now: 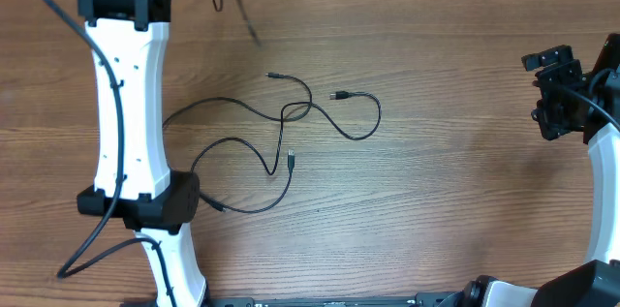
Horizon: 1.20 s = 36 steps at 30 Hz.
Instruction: Untangle cables
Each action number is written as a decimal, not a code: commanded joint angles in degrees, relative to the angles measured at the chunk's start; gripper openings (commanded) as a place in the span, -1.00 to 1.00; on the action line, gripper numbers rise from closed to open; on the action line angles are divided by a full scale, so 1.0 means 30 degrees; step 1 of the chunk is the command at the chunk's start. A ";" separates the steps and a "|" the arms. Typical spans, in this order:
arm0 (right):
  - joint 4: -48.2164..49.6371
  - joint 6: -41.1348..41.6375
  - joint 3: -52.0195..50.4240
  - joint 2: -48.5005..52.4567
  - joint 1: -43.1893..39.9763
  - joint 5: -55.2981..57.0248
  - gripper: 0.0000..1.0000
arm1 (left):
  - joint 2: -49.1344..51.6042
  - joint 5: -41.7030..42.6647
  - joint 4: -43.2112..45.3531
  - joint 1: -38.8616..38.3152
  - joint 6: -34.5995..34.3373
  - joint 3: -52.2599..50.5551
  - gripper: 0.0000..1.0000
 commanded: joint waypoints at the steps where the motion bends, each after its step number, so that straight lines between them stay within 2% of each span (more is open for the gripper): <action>1: 0.0117 -0.0095 0.0073 -0.0124 -0.0022 0.0211 1.00 | 0.1275 -0.0568 0.0299 -0.0015 -0.1362 0.0270 -0.91; 6: 0.0117 -0.0095 0.0073 -0.0124 -0.0022 0.0211 1.00 | 0.2040 -0.1115 0.0306 0.0350 -0.1377 0.0270 -0.92; 12: 0.0117 -0.0095 0.0073 -0.0124 -0.0022 0.0211 1.00 | 0.2739 -0.0969 0.0000 0.2076 -0.1377 0.0270 -0.92; 21: 0.0117 -0.0102 0.0073 -0.0124 -0.0022 0.0211 1.00 | 0.3614 -0.1894 -0.2980 0.5770 -0.0124 0.0270 -0.91; 23: 0.0109 -0.0095 0.0073 -0.0124 -0.0022 0.0211 1.00 | 0.3985 -0.2215 -0.3519 0.6688 0.0539 0.0270 -0.91; 31: 0.0109 -0.0102 0.0073 -0.0124 -0.0022 0.0211 1.00 | 0.5151 -0.4335 -0.3570 1.0163 0.5938 0.0270 -0.88; 32: 0.0109 -0.0095 0.0073 -0.0124 -0.0022 0.0211 1.00 | 0.5202 -0.4342 -0.3555 1.0491 0.6397 0.0270 -0.76; 33: 0.0109 -0.0095 0.0073 -0.0124 -0.0022 0.0211 1.00 | 0.5260 -0.4357 -0.3555 1.0819 0.6739 0.0270 -0.53; 34: 0.0109 -0.0095 0.0073 -0.0124 -0.0022 0.0211 1.00 | 0.5311 -0.4342 -0.3636 1.1176 0.6856 0.0270 -0.07; 35: 0.0109 -0.0095 0.0073 -0.0124 -0.0022 0.0211 1.00 | 0.5384 -0.4350 -0.3934 1.1715 0.6849 0.0270 0.20; 36: 0.0109 -0.0095 0.0073 -0.0124 -0.0022 0.0211 1.00 | 0.5472 -0.4350 -0.4080 1.1978 0.6849 0.0270 0.21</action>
